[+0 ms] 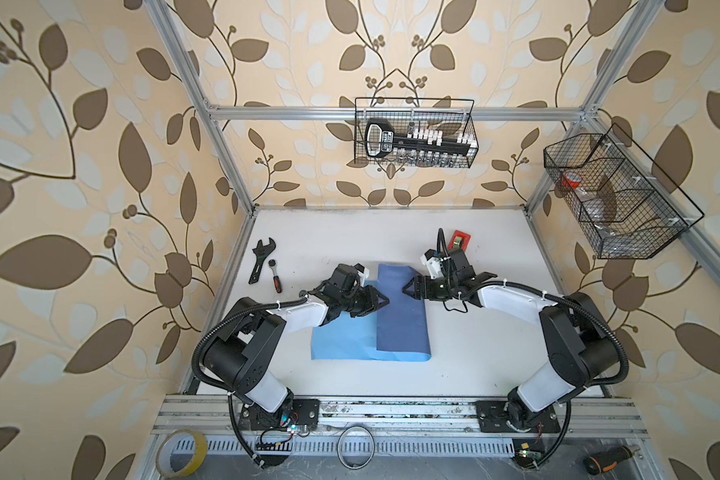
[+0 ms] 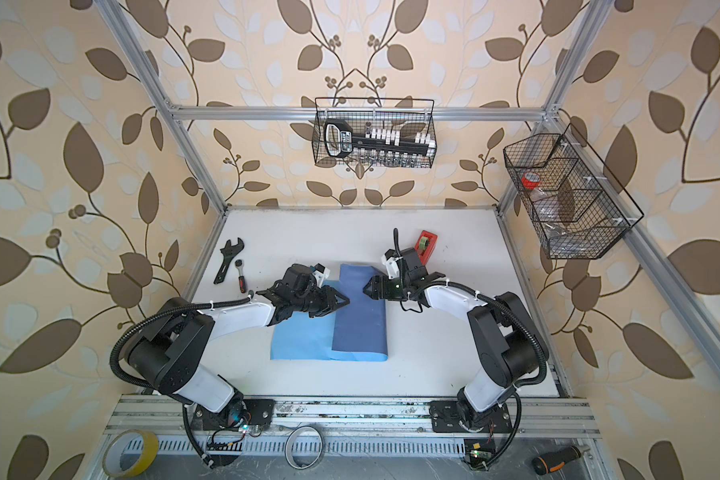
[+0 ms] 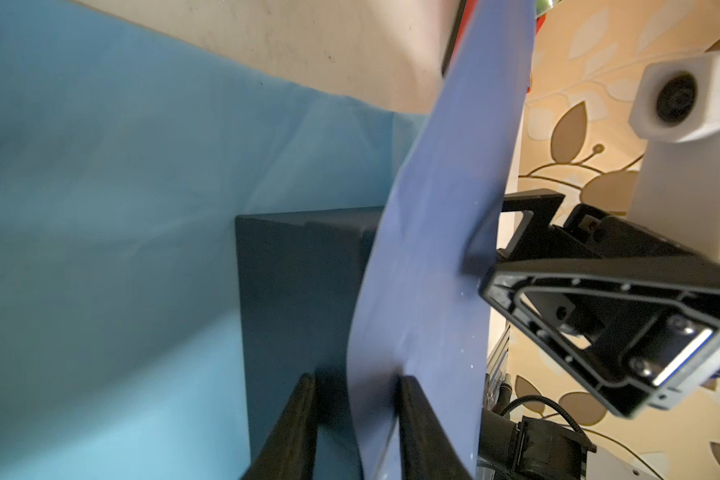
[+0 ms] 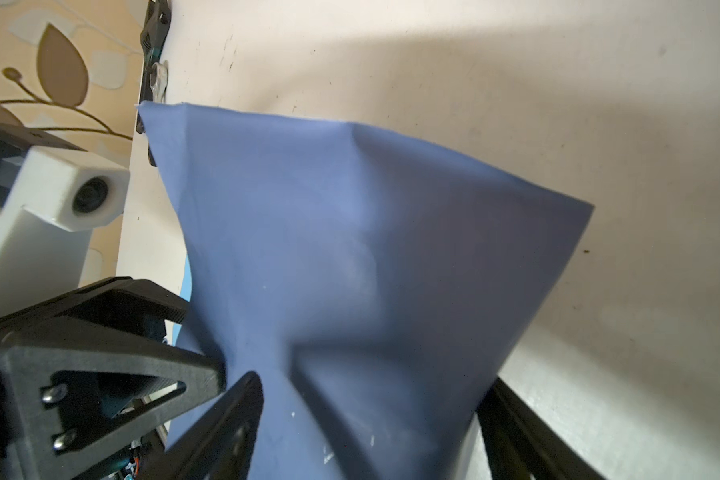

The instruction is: Wrap the gift box in paper

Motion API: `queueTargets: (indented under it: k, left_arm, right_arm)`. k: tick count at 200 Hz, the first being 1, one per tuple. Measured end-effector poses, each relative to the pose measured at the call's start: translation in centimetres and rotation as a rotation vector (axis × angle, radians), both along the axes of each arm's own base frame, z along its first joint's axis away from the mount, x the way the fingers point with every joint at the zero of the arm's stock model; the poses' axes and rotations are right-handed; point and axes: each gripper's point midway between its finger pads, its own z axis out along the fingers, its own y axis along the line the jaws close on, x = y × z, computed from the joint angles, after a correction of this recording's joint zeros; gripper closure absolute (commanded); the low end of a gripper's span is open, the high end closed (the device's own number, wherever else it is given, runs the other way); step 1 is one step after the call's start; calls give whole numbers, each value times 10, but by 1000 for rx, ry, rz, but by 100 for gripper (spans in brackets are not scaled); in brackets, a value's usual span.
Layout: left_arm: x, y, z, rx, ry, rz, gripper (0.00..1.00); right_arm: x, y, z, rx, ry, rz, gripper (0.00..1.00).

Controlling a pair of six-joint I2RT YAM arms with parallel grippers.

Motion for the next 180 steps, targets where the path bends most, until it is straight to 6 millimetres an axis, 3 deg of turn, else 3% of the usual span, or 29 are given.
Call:
queueTargets:
  k: [76,132,180]
  left_arm:
    - [2,-2,0,-8,-8,4,69]
    - [2,-3,-1,-8,-10,4,69]
    - [2,-3,-1,-9,-10,3,69]
  right_arm:
    - [1,-18,-4,-31,-1,-45,10]
    - [27,-1,-8,18,22,-53,9]
    - [51,8,4,60,0,-71,10]
